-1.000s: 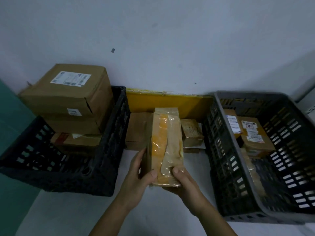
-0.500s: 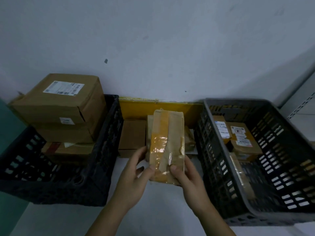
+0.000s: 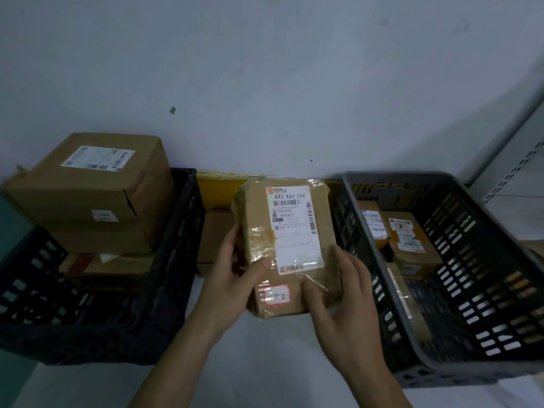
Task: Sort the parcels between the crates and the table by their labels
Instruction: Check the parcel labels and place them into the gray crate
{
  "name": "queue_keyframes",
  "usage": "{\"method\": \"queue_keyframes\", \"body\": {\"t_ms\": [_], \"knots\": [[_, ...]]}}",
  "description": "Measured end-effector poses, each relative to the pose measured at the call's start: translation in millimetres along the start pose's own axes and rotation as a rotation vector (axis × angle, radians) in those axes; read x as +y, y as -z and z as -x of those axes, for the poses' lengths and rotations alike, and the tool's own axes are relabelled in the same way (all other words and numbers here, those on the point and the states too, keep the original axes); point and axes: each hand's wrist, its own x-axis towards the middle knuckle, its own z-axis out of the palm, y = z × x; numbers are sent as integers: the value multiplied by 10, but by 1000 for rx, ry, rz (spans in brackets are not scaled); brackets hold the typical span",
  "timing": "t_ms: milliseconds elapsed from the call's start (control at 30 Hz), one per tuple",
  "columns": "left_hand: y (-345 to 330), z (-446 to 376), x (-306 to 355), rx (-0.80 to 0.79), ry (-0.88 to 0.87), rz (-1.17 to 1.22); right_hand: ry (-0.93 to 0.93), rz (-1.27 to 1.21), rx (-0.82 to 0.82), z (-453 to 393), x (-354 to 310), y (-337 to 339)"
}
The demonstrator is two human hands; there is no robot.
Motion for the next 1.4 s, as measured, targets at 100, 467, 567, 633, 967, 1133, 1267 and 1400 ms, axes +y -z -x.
{"method": "queue_keyframes", "body": {"t_ms": [100,467,567,633,967,1133,1267,1400], "knots": [[-71,7,0,-27,29,54,8,22,-24,-27,45,43],[-858,-254,247,-273,17,117,-135,466,-23,15,-184,684],[-1234,-286,340,-339,-31,77,-206,574,-31,-71,-137,1029],[-1479,-316,402,-357,-68,26,-222,590,-25,-148,-42,1234],[-2532,-655,343,-301,-292,-477,-175,553,92,-807,913,2048],[-2870,-949,-35,-147,-290,-910,-215,605,28,-1446,1631,2308],[-2988,-1065,-339,-74,-254,-1123,-273,636,-93,-1922,2049,2228],[-3037,-1116,-528,-64,-174,-1212,-324,672,-200,-2261,2360,1979]]}}
